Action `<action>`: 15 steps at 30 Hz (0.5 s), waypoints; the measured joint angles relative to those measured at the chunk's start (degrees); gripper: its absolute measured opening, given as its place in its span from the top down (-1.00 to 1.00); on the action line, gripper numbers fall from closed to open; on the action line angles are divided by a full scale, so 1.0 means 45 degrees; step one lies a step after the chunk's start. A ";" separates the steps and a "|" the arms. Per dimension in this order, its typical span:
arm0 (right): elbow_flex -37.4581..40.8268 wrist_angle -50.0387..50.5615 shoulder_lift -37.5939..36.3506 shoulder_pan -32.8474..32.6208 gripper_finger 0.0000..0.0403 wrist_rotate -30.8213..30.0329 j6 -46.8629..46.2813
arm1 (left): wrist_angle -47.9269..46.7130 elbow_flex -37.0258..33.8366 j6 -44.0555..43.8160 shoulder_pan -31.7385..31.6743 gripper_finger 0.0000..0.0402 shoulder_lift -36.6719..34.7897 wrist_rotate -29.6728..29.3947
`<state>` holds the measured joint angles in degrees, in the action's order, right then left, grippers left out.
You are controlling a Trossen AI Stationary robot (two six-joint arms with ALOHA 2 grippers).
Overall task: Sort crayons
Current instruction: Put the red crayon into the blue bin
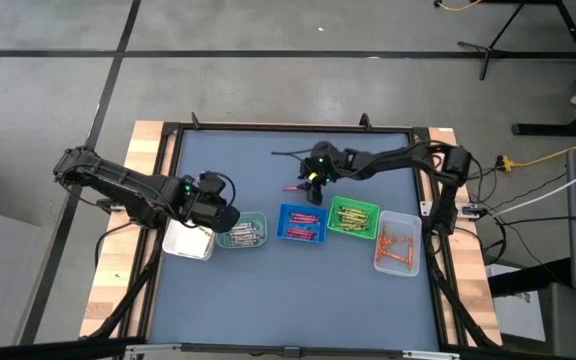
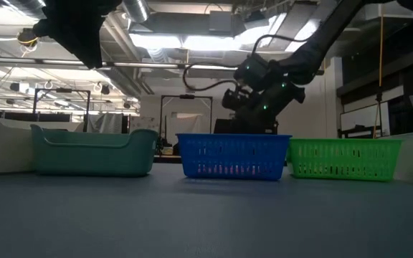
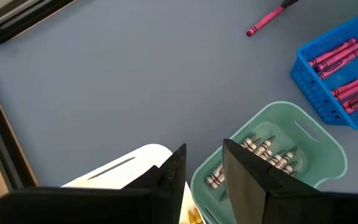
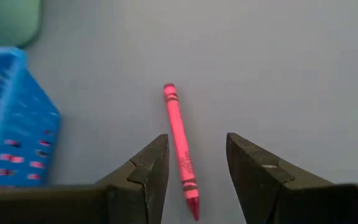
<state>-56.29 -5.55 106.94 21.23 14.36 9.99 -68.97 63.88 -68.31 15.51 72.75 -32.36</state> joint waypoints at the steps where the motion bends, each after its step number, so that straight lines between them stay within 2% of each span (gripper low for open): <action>1: 0.0000 -0.0112 0.0141 0.0000 0.20 -0.0072 0.0069 | 0.0028 0.0000 0.0000 0.0000 0.56 0.0000 0.0000; 15: 0.0000 -0.0251 0.0485 -0.0083 0.20 0.0663 0.1207 | 0.0034 0.0000 -0.0005 0.0000 0.56 0.0000 0.0013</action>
<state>-56.29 -6.68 109.12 20.86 17.34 15.42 -68.82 63.88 -68.34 15.51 72.75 -32.30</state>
